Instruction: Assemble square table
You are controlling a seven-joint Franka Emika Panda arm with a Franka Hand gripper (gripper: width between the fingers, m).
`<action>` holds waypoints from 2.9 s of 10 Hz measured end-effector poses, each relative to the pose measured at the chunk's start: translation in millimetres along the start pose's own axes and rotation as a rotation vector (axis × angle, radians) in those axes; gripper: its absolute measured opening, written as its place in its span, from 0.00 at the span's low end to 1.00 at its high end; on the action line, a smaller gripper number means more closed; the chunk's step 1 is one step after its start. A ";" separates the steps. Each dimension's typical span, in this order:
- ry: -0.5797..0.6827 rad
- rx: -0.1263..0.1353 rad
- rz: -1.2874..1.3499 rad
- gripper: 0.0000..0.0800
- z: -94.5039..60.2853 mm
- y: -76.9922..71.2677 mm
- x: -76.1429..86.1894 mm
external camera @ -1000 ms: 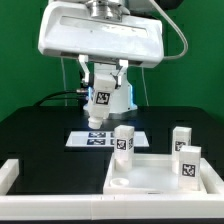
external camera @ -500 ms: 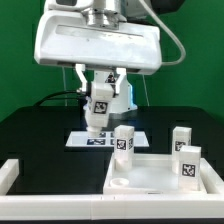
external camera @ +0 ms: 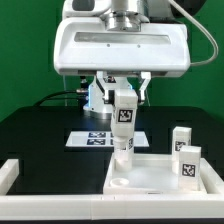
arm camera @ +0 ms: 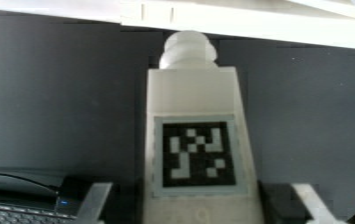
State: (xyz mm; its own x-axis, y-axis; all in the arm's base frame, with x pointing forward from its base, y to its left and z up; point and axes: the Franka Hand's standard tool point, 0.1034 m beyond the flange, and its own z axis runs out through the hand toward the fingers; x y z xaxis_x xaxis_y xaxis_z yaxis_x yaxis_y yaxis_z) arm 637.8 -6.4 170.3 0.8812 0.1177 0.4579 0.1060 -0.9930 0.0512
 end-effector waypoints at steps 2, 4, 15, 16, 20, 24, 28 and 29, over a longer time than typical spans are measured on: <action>-0.011 -0.001 -0.033 0.36 0.2 8.1 -11.1; -0.065 0.044 -0.010 0.36 0.2 37.3 -61.1; 0.039 -0.004 0.190 0.36 36.8 -0.9 -62.3; 0.035 -0.001 0.198 0.36 39.2 -3.2 -63.1; 0.033 -0.008 0.193 0.36 48.8 -2.6 -66.7; 0.047 -0.028 0.203 0.36 60.5 -0.1 -69.6; 0.095 -0.061 0.221 0.36 61.3 2.4 -68.6; 0.094 -0.061 0.221 0.36 61.5 2.2 -68.9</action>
Offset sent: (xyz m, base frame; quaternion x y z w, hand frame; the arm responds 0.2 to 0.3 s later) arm -0.0637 0.0166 -0.0438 0.2804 -0.0362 0.0873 0.9552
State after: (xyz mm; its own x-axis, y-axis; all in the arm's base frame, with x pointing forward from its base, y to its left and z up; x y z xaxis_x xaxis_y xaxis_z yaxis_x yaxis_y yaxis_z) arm 605.7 -16.5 84.2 0.8326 -0.1004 0.5447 -0.1151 -0.9933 -0.0071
